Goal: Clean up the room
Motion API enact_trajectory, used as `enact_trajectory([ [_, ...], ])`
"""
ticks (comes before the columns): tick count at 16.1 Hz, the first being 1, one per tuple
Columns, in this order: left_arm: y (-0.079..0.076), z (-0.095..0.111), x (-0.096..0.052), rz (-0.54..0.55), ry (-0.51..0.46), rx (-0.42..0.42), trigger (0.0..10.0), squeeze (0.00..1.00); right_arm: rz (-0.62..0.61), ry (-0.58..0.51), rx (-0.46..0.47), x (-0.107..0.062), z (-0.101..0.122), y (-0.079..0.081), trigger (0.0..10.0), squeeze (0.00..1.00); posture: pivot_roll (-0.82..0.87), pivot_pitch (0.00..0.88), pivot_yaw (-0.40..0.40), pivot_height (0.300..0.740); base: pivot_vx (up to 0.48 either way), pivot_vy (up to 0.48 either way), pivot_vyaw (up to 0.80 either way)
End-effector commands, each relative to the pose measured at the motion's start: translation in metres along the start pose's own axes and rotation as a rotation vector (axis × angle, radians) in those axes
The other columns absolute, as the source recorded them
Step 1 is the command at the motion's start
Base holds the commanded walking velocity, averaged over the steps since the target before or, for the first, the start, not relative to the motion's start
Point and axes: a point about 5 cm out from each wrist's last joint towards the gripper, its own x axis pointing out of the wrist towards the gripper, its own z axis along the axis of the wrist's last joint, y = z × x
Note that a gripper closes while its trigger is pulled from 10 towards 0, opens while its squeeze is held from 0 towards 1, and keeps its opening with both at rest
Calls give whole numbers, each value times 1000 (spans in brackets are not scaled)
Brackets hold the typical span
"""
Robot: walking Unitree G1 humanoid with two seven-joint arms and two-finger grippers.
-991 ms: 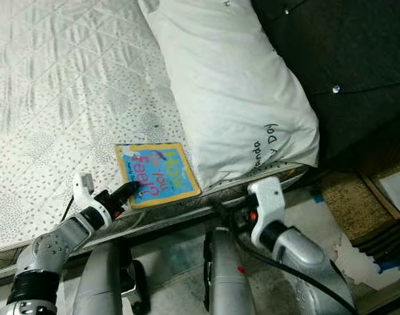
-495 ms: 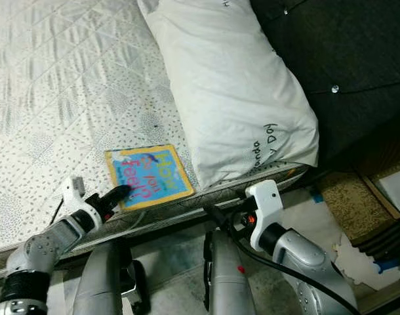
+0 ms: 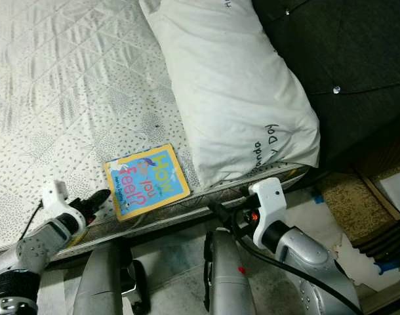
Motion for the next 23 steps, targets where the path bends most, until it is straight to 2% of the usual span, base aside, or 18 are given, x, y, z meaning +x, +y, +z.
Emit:
enact_trajectory([
  [1, 13, -2, -3, 77, 3, 26, 10000, 1000, -17, -2, -8, -2, -1, 0, 10000, 0, -265, 326, -28, 617, 0, 0, 0],
  [3, 11, 2, -3, 87, -20, 65, 10000, 1000, -38, -12, -13, -1, -1, -2, 10000, 0, -261, 322, -22, 617, 0, 0, 0],
  [5, -8, -4, -2, 56, -57, 117, 10000, 1000, -83, -32, -22, -1, 0, -4, 10000, 0, -256, 315, -16, 617, 0, 0, 0],
  [7, -28, -19, -9, 19, -77, 143, 10000, 1000, -98, -42, -23, 1, -1, -4, 10000, 0, -247, 309, -11, 617, 0, 0, 0],
  [8, -35, -28, -13, 10, -78, 151, 10000, 1000, -101, -45, -24, 3, -1, -3, 10000, 0, -244, 306, -8, 617, 0, 0, 0],
  [10, -48, -41, -23, -14, -58, 234, 10000, 1000, -110, -55, -25, 4, -1, -4, 10000, 0, -237, 303, -6, 617, 0, 0, 0],
  [12, -65, -53, -27, -68, -2, 238, 10000, 1000, -117, -63, -28, 7, 0, -5, 10000, 0, -228, 297, -7, 617, 0, 0, 0],
  [13, -67, -53, -27, -72, 1, 234, 10000, 1000, -117, -64, -29, 7, 0, -5, 10000, 0, -228, 297, -7, 617, 0, 0, 0],
  [17, -77, -66, -22, -147, 137, 270, 10000, 1000, -119, -76, -32, 11, 0, -5, 10000, 0, -228, 286, -5, 617, 0, 0, 0],
  [19, -79, -75, -17, -153, 199, 259, 10000, 1000, -119, -78, -35, 12, 1, -6, 10000, 0, -228, 286, -5, 617, 0, 0, 0],
  [23, -66, -90, -15, -82, 305, 252, 10000, 1000, -123, -89, -42, 14, 3, -7, 10000, 0, -237, 280, 0, 617, 0, 0, 0],
])
